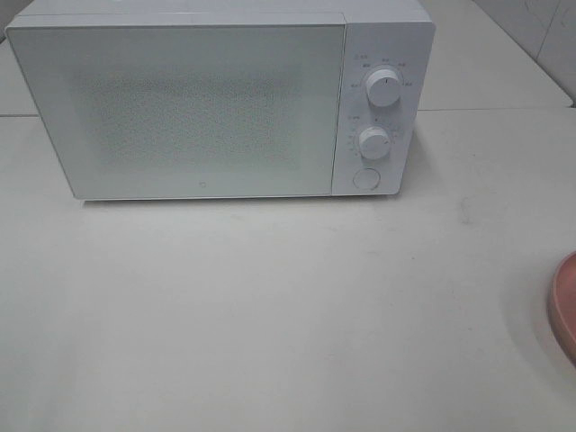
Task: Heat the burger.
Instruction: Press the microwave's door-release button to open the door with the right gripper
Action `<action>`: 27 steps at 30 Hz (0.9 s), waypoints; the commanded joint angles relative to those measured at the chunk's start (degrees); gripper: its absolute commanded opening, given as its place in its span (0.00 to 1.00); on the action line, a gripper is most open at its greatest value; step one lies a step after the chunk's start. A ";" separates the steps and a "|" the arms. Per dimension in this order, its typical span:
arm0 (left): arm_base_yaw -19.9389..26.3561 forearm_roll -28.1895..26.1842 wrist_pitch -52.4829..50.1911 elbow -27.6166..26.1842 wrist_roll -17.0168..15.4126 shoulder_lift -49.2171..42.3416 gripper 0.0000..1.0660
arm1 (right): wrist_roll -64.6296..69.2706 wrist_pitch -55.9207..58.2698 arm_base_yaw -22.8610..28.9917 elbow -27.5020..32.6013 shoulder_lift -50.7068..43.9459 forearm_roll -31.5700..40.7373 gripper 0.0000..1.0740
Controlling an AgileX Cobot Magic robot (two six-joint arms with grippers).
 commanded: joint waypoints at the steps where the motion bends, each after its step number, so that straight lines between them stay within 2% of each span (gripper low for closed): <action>1: -0.11 0.06 -0.86 0.11 0.23 -1.15 0.94 | -0.57 -0.57 0.17 0.11 -1.55 0.11 0.70; 18: -0.11 0.06 -0.86 0.11 0.23 -1.15 0.94 | -0.57 -1.38 0.17 -1.55 -0.17 0.11 0.70; 27: -0.11 0.06 -0.86 0.11 0.23 -1.15 0.94 | -0.52 -6.36 0.17 -2.41 7.91 0.06 0.70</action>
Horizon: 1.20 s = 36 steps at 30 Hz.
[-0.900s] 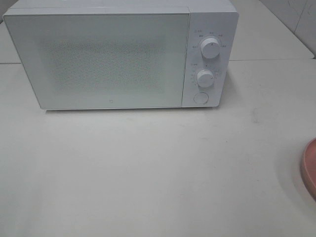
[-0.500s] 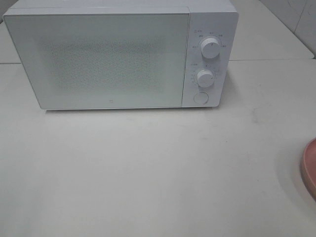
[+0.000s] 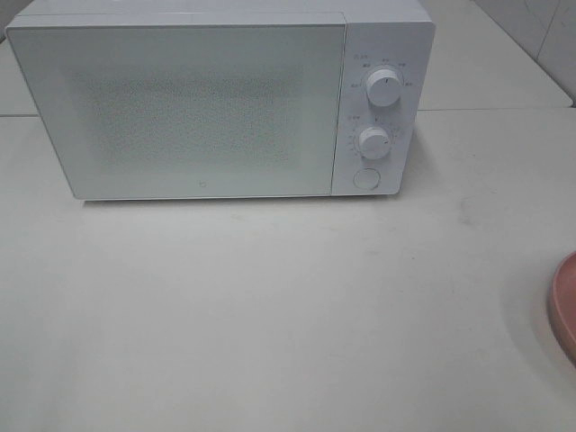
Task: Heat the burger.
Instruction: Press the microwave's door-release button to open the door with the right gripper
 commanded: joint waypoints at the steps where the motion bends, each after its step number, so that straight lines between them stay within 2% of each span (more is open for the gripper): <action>1: -0.11 0.06 -0.86 0.11 0.23 -1.15 0.94 | -0.52 -3.27 0.17 -0.40 2.58 0.06 0.70; 13: -0.11 0.06 -0.86 0.11 0.23 -1.15 0.94 | -0.52 -12.20 0.17 0.29 12.61 0.06 0.70; 24: -0.11 0.06 -0.86 0.11 0.23 -1.15 0.94 | -0.52 -22.86 0.17 3.27 21.60 0.29 0.70; 36: -0.11 0.06 -0.86 0.11 0.23 -1.15 0.94 | -0.52 -35.87 0.17 3.32 34.78 2.75 0.70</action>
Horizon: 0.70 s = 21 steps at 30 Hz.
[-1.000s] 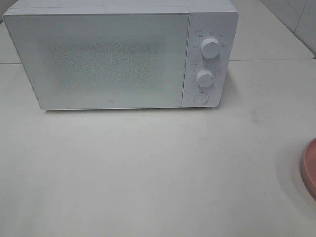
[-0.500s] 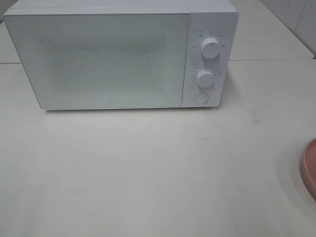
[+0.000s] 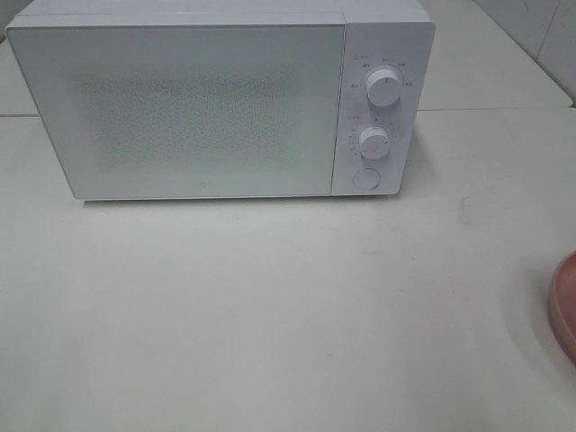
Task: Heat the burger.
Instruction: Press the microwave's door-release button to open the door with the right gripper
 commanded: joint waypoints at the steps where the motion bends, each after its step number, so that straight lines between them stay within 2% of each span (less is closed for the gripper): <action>1: -0.11 0.06 -0.86 0.11 0.23 -1.15 0.94 | -0.52 -3.55 0.17 0.11 2.58 0.00 0.70; 7: -0.11 0.06 -0.86 0.11 0.23 -1.15 0.94 | -0.52 -13.35 0.17 1.78 9.17 0.00 0.70; 8: -0.11 0.06 -0.86 0.11 0.23 -1.15 0.94 | -0.57 -17.82 0.17 2.86 11.52 -0.34 0.70; 10: -0.11 0.06 -0.86 0.11 0.23 -1.15 0.94 | -0.57 -19.71 0.17 3.38 12.43 -0.46 0.70; 12: -0.11 0.06 -0.86 0.11 0.23 -1.15 0.94 | -0.57 -29.51 0.17 6.02 16.62 -1.55 0.70; 15: -0.11 0.06 -0.86 0.11 0.23 -1.15 0.94 | -0.57 -32.20 0.17 6.53 17.70 -1.55 0.70; 17: -0.11 0.06 -0.86 0.11 0.23 -1.15 0.94 | -0.80 -39.71 0.17 8.25 20.74 -1.55 0.70; 21: -0.11 0.06 -0.86 0.11 0.23 -1.15 0.94 | -0.97 -45.72 0.17 9.63 23.89 -1.55 0.69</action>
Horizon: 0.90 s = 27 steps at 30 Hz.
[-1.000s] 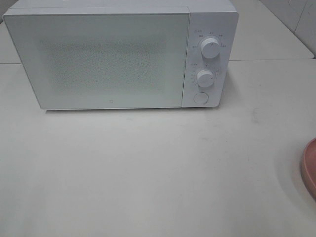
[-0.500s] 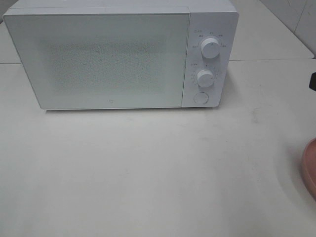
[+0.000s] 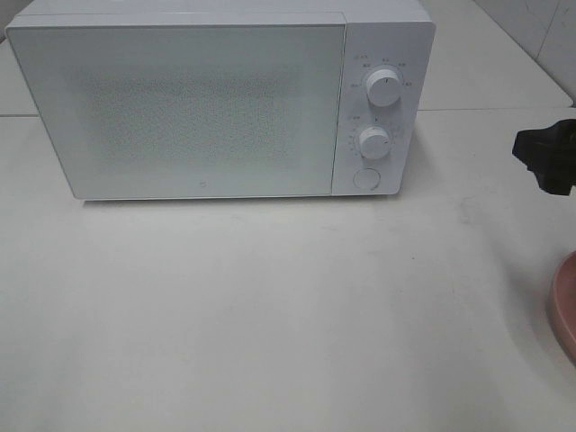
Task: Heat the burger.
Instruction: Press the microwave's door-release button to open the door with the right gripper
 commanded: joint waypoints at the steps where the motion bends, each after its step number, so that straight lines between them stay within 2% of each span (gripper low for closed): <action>1: -0.11 0.06 -0.86 0.11 0.23 -1.15 0.94 | -1.78 -10.49 0.17 2.06 4.35 -0.40 0.69; 3: -0.11 0.06 -0.86 0.11 0.23 -1.15 0.94 | -2.64 -12.26 0.17 2.52 5.84 -0.40 0.69; 6: -0.11 0.06 -0.86 0.11 0.23 -1.15 0.94 | -5.16 -20.74 0.23 4.87 11.12 0.06 0.69; 9: -0.11 0.06 -0.86 0.11 0.23 -1.15 0.94 | -5.33 -22.52 0.74 5.33 11.92 0.57 0.69; 11: -0.11 0.06 -0.86 0.11 0.23 -1.15 0.94 | -10.66 -27.10 5.16 6.13 15.70 5.67 0.69; 13: -0.11 0.06 -0.86 0.11 0.23 -1.15 0.94 | -12.20 -27.67 6.53 6.13 16.39 7.45 0.69; 14: -0.11 0.06 -0.86 0.11 0.23 -1.15 0.94 | -15.64 -29.34 9.68 6.13 17.99 12.55 0.69; 15: -0.11 0.06 -0.86 0.11 0.23 -1.15 0.94 | -15.64 -29.34 9.68 6.13 17.99 12.55 0.69; 17: -0.11 0.06 -0.86 0.11 0.23 -1.15 0.94 | -20.57 -32.89 14.84 6.13 20.80 19.48 0.69; 18: -0.11 0.06 -0.86 0.11 0.23 -1.15 0.94 | -20.57 -32.89 14.84 6.13 20.80 19.48 0.69; 20: -0.11 0.06 -0.86 0.11 0.23 -1.15 0.94 | -23.43 -37.18 19.42 6.07 23.26 25.61 0.69; 22: -0.11 0.06 -0.86 0.11 0.23 -1.15 0.94 | -23.84 -38.79 21.08 6.07 24.06 27.62 0.69; 23: -0.11 0.06 -0.86 0.11 0.23 -1.15 0.94 | -23.89 -41.25 24.06 6.07 25.38 31.40 0.69; 24: -0.11 0.06 -0.86 0.11 0.23 -1.15 0.94 | -23.89 -41.25 24.06 6.07 25.38 31.40 0.69; 26: -0.11 0.06 -0.86 0.11 0.23 -1.15 0.94 | -23.89 -44.52 28.59 6.02 27.39 36.27 0.69; 27: -0.11 0.06 -0.86 0.11 0.23 -1.15 0.94 | -23.89 -44.52 28.59 6.02 27.39 36.27 0.69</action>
